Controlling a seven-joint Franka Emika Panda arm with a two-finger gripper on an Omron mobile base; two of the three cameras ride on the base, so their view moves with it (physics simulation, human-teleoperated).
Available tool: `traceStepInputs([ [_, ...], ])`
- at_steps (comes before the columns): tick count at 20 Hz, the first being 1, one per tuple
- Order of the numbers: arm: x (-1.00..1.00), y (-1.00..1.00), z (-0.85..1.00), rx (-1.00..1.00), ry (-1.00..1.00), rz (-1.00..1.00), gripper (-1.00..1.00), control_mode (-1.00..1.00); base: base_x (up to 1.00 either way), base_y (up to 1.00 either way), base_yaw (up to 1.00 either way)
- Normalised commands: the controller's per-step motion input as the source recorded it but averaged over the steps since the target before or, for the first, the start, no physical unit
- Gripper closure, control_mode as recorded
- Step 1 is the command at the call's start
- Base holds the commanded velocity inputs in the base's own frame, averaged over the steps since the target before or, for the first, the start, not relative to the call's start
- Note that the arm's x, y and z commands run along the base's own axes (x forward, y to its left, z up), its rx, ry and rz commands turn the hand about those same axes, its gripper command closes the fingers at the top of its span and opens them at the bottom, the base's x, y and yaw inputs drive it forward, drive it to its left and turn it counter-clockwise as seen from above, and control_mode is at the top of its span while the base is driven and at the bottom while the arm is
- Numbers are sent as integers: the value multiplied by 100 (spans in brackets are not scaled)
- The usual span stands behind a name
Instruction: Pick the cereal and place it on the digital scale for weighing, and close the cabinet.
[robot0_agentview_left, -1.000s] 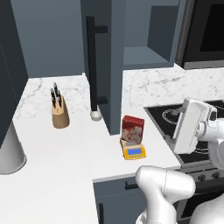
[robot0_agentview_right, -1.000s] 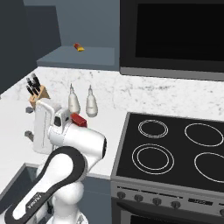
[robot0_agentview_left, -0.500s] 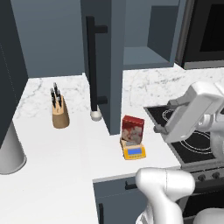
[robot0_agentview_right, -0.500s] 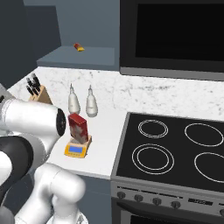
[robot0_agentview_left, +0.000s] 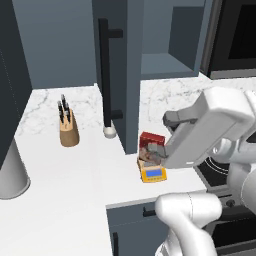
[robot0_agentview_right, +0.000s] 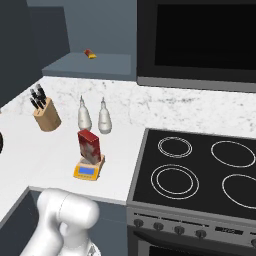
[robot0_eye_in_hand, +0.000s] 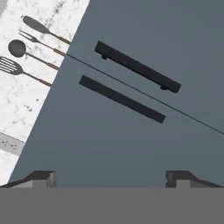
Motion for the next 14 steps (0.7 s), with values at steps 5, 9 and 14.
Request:
traceStepInputs([
  [5, -13, 48, -48, 30, -1, -30, -100, -100, 0, 0, 0],
  [9, 0, 20, -64, 37, -2, -23, -100, -100, 0, 0, 0],
  [14, -5, 77, -93, 36, -19, -29, -100, -100, 0, 0, 0],
])
